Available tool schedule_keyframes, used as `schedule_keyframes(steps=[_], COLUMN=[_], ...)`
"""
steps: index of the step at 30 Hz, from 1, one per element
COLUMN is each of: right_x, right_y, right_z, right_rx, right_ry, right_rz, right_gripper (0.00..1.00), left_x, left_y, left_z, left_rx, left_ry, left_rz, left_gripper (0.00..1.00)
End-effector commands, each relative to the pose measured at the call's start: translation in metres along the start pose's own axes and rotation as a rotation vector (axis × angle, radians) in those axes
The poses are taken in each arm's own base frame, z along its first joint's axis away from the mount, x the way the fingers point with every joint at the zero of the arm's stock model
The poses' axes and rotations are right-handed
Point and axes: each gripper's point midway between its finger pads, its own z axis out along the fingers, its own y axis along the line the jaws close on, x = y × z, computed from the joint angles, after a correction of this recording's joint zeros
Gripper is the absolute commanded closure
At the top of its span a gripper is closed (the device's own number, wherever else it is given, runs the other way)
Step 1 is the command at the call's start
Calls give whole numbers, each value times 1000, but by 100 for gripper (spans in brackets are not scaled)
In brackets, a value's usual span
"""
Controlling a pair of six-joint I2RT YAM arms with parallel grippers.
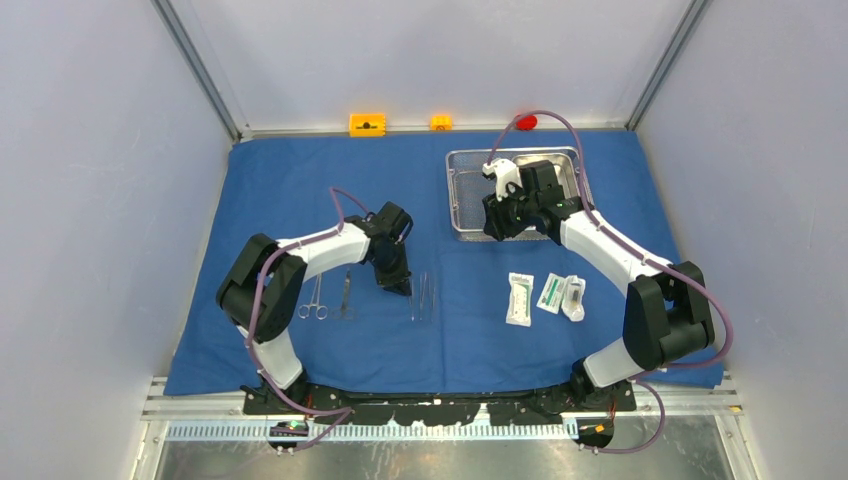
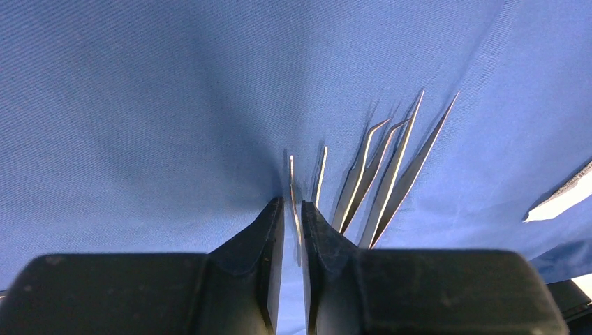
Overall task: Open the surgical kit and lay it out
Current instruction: Place the medical item in the surgical kit.
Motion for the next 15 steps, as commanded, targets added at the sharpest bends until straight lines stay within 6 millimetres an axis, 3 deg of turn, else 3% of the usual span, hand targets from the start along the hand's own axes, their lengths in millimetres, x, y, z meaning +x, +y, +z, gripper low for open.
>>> schedule_keyframes(steps=[1,9,15], right_x=[-9,-38,-52], right_y=[-7,-39,-98], right_z=[-1,-20,-43], right_rx=[24,157,369], right_ry=[-24,-102,-155], right_rz=[6,135,256], right_gripper=[57,57,57], left_x=[-8,-21,-38], left_y=[-9,-30,-44], left_z=[-14,-31,-48], left_rx=[47,118,154], left_ry=[-38,-79,-142], left_rz=[14,93,213], left_gripper=[82,75,72])
